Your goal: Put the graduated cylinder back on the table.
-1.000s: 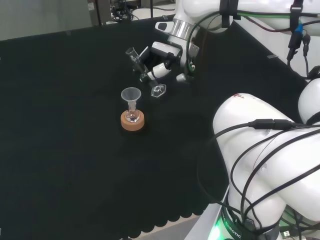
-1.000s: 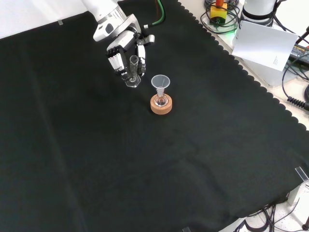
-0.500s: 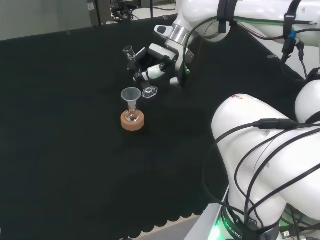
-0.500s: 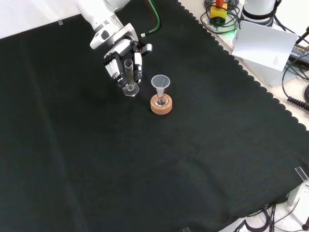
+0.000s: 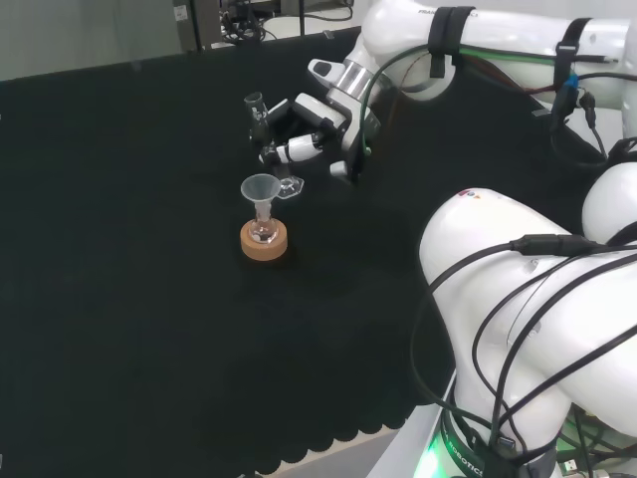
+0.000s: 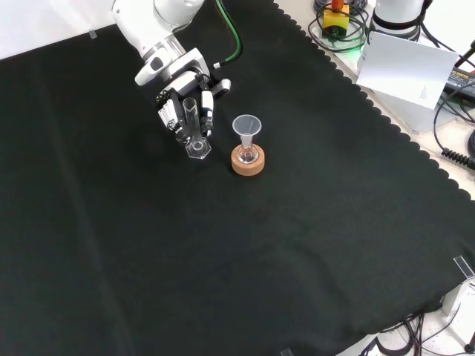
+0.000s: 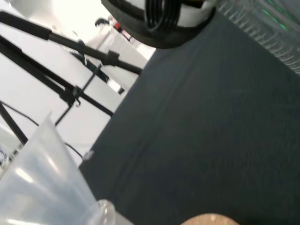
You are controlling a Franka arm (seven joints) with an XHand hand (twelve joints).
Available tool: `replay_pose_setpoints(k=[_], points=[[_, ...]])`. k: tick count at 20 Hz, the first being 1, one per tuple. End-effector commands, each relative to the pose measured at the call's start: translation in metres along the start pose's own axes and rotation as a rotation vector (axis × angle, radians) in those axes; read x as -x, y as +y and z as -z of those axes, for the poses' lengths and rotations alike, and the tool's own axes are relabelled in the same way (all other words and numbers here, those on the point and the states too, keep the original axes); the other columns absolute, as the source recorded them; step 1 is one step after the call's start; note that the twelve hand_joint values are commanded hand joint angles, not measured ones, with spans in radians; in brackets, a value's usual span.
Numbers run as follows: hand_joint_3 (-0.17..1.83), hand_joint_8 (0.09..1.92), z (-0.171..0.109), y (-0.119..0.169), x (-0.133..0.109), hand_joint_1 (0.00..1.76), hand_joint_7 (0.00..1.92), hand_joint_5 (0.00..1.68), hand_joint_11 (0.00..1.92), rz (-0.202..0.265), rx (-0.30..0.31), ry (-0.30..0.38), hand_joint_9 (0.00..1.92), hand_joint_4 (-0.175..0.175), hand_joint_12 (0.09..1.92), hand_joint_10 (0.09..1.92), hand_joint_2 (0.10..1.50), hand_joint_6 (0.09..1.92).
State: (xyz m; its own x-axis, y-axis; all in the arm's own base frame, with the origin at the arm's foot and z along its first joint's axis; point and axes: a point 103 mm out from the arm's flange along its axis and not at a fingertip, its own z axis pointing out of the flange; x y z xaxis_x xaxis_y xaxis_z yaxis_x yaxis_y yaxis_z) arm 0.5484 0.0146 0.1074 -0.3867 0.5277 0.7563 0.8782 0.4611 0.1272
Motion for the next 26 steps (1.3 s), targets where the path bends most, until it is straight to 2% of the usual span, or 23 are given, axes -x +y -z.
replay_pose_setpoints(k=[1,9,11,21,22,24,26], points=[[-0.02,0.09,-0.002,-0.002,0.013,1.32,1.52,1.41,1.34,-0.004,0.08,0.057,1.62,-0.175,0.62,0.09,0.96,0.22],[-0.02,0.09,-0.004,-0.006,0.022,1.31,1.52,1.41,1.33,-0.01,0.084,0.055,1.61,-0.175,0.62,0.09,0.96,0.23],[-0.02,0.09,-0.004,-0.006,0.023,1.31,1.52,1.41,1.32,-0.01,0.081,0.029,1.6,-0.175,0.62,0.09,0.96,0.24],[0.0,0.09,-0.002,-0.012,0.026,1.31,1.5,1.38,1.28,-0.021,0.112,0.024,1.57,-0.175,0.66,0.09,0.96,0.29],[0.0,0.12,-0.002,-0.012,0.027,1.31,1.48,1.37,1.27,-0.021,0.112,0.026,1.56,-0.175,0.67,0.09,0.96,0.32],[0.0,0.57,-0.002,-0.013,0.027,1.38,1.25,1.27,1.25,-0.022,0.114,0.028,1.54,-0.175,0.69,0.09,0.97,0.49],[0.0,0.76,-0.002,-0.014,0.027,1.4,1.16,1.23,1.24,-0.022,0.117,0.034,1.52,-0.175,0.7,0.09,0.98,0.57]])
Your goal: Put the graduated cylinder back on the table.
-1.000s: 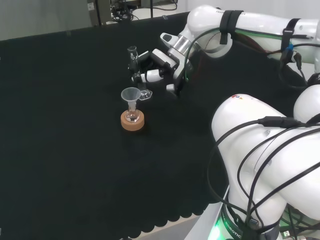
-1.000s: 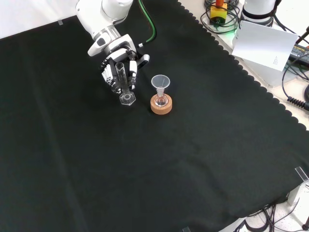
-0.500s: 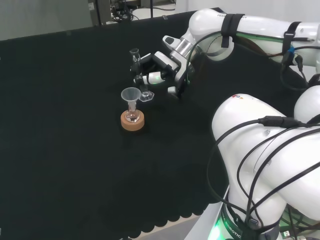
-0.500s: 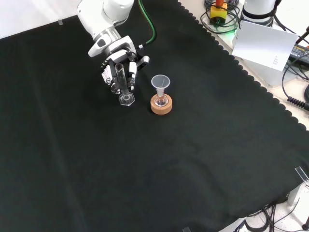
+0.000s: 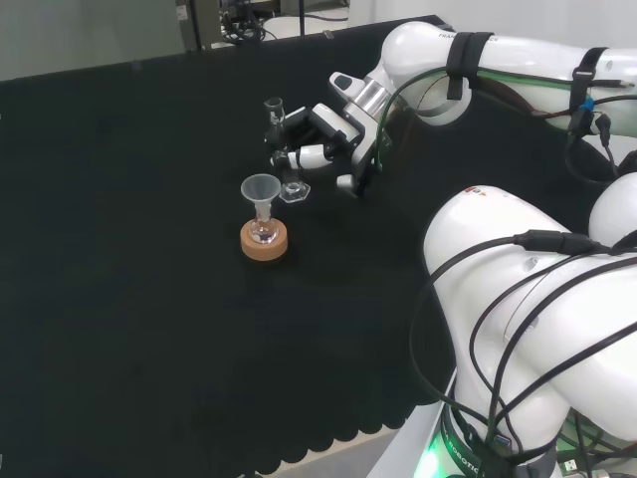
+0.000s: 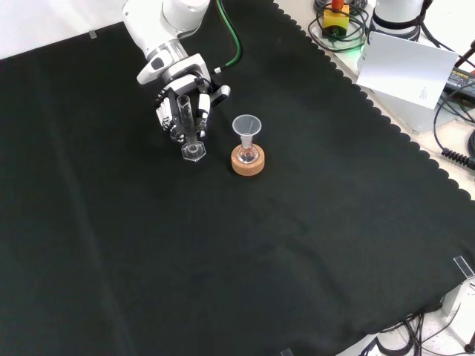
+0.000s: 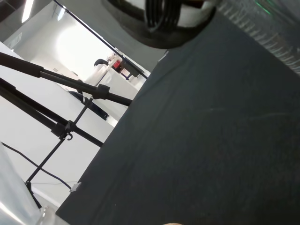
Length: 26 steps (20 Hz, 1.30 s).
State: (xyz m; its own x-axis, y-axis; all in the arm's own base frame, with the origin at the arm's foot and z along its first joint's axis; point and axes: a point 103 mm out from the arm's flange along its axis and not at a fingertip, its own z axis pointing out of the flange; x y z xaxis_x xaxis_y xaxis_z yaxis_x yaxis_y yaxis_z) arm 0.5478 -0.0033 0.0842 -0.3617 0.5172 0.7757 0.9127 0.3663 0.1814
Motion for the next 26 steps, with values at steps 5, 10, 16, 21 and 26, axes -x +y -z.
replay_pose_setpoints(k=[5,10,16,21,26], points=[[0.0,0.83,0.0013,-0.0062,0.0027,1.41,1.12,1.21,1.23,0.0,0.015,0.018,1.52,-0.175,0.72,0.09,0.99,0.61],[0.0,0.83,0.0021,-0.0057,0.0006,1.41,1.11,1.2,1.23,-0.01,-0.001,-0.005,1.52,-0.175,0.73,0.09,0.99,0.62],[0.0,0.8,0.0017,-0.0071,0.0022,1.26,1.07,1.08,1.18,-0.051,-0.021,-0.01,1.42,-0.166,0.83,0.09,1.05,0.82],[-0.13,0.53,0.0055,-0.0089,0.004,1.23,1.05,0.99,1.07,-0.054,-0.019,0.004,1.35,0.035,0.91,0.09,0.99,0.6],[-0.17,0.53,0.009,-0.0091,0.0033,1.19,0.98,0.96,0.97,-0.058,-0.037,-0.012,1.29,0.04,0.98,0.09,0.99,0.58]])
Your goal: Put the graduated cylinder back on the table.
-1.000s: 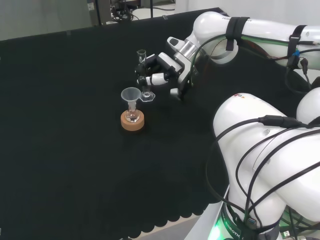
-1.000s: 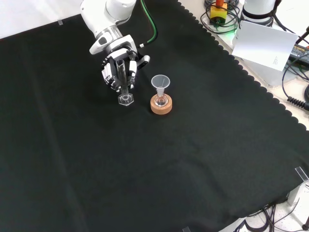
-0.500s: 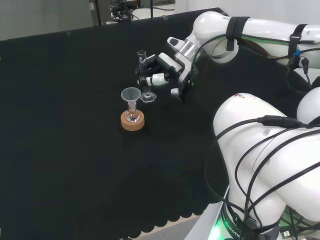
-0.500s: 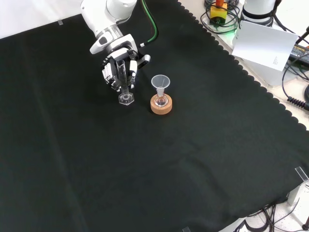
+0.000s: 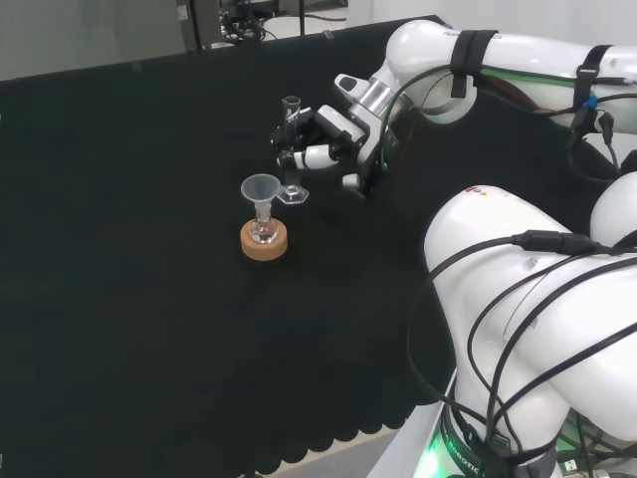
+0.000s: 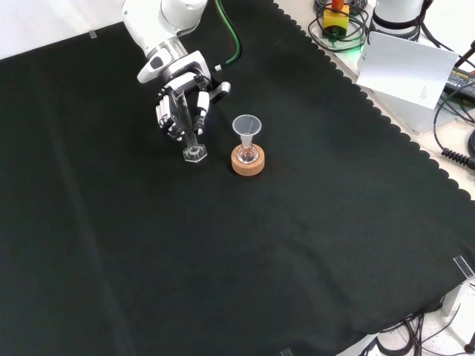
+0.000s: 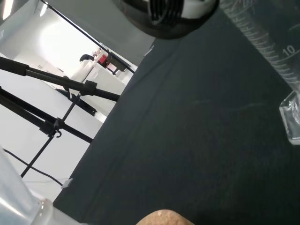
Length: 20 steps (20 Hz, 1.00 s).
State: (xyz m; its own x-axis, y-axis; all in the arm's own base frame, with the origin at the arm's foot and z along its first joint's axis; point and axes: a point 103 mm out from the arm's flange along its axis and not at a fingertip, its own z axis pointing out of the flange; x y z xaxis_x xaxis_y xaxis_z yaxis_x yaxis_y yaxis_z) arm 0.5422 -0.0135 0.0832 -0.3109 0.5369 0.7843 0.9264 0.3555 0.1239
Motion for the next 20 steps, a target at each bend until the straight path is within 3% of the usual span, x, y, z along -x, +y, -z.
replay_pose_setpoints(k=[1,14,20], points=[[-0.17,0.54,0.003,0.0,-0.001,1.18,0.95,0.94,0.94,-0.004,-0.018,-0.022,1.27,0.04,1.0,0.09,0.98,0.58],[-0.17,0.6,0.007,0.001,-0.005,1.09,0.81,0.76,0.74,-0.007,-0.028,-0.053,1.13,0.007,1.15,0.09,0.93,0.67],[-0.17,0.66,0.023,0.0,-0.017,1.0,0.6,0.44,0.54,0.0,-0.034,-0.073,0.99,-0.047,1.26,0.09,0.89,0.63]])
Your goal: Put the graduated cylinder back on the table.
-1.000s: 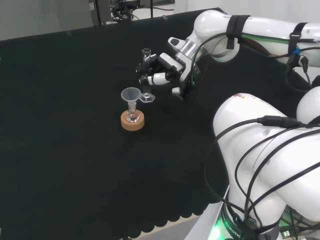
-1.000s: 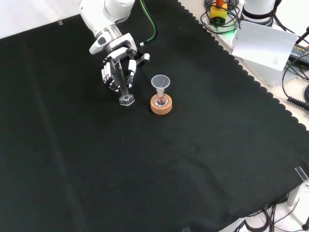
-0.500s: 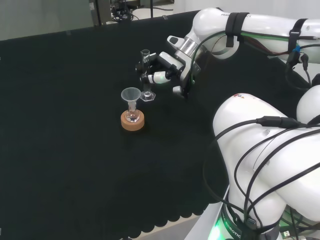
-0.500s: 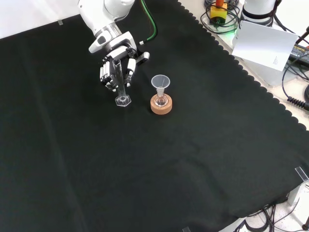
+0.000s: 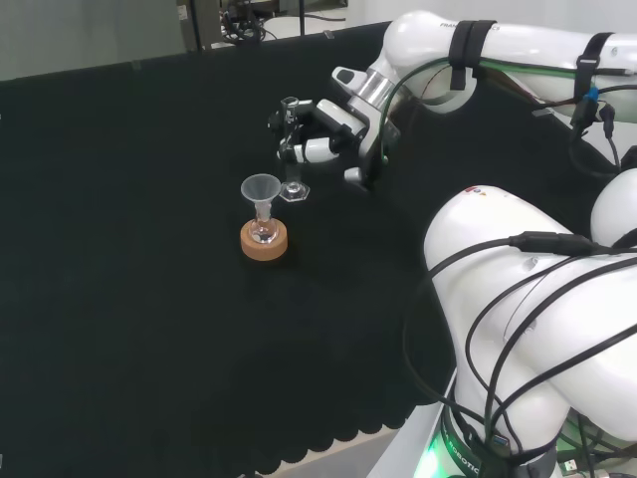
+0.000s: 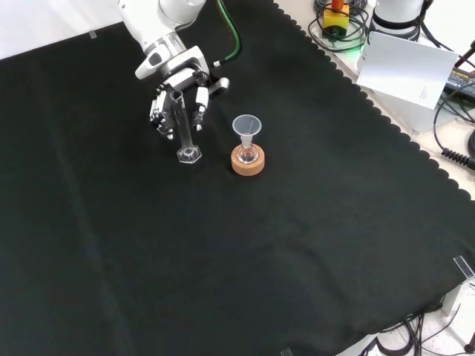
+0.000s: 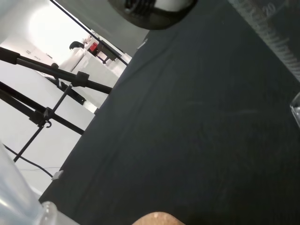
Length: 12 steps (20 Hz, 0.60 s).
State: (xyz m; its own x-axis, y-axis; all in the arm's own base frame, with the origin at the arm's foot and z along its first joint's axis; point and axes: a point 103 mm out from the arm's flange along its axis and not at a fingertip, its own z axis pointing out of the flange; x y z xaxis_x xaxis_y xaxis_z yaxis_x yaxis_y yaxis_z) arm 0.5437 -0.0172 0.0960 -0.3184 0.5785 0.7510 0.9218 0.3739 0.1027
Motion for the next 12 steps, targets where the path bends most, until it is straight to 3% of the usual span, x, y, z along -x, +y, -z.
replay_pose_setpoints(k=[1,12], points=[[-0.17,0.67,0.016,-0.004,-0.012,0.99,0.56,0.41,0.51,0.005,-0.007,-0.027,0.96,-0.051,1.27,0.09,0.88,0.6],[-0.17,0.69,0.071,-0.027,-0.064,0.9,0.3,0.34,0.27,-0.013,0.024,-0.128,0.76,-0.063,1.35,0.09,0.86,0.37]])
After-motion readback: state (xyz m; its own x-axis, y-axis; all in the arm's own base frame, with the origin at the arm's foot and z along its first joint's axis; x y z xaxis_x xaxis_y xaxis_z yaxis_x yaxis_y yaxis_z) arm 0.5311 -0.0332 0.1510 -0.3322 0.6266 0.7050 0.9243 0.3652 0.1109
